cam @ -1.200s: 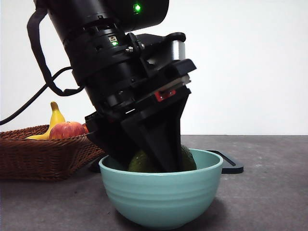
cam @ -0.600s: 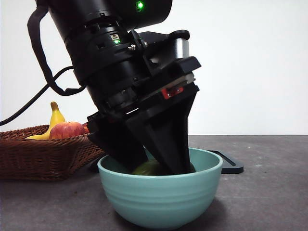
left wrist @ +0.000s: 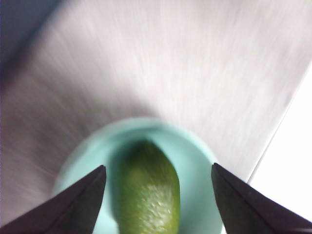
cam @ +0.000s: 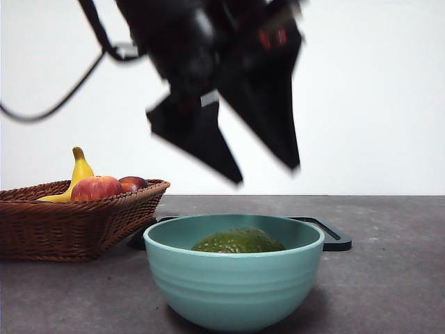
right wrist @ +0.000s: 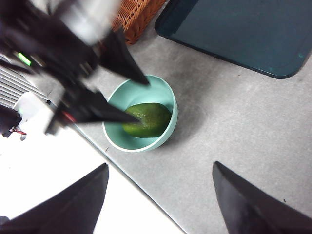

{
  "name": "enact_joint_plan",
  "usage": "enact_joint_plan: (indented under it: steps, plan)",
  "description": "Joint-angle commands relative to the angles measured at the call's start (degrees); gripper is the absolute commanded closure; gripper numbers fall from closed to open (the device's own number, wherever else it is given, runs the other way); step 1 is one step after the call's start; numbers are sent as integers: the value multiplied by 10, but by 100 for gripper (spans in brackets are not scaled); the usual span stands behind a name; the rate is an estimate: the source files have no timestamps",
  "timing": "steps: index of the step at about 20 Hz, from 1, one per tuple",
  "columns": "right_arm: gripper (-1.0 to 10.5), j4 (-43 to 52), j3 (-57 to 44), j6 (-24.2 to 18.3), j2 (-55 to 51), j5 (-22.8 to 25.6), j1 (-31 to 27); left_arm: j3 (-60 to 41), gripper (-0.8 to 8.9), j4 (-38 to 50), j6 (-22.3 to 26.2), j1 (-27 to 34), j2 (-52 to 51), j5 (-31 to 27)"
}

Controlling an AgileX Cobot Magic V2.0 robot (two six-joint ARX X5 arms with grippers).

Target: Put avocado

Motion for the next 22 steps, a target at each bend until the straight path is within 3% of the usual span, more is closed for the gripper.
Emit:
enact_joint_plan:
  steps: [1, 12, 22]
  plan:
    - [608, 5, 10, -3, 4, 0, 3, 18, 470, 7, -2, 17, -38, -1]
    - [608, 19, 10, -3, 38, 0, 3, 10, 470, -109, 4, 251, -233, 24]
    - [608, 92, 10, -2, 155, 0, 37, -139, 470, -172, 21, 263, -373, 205]
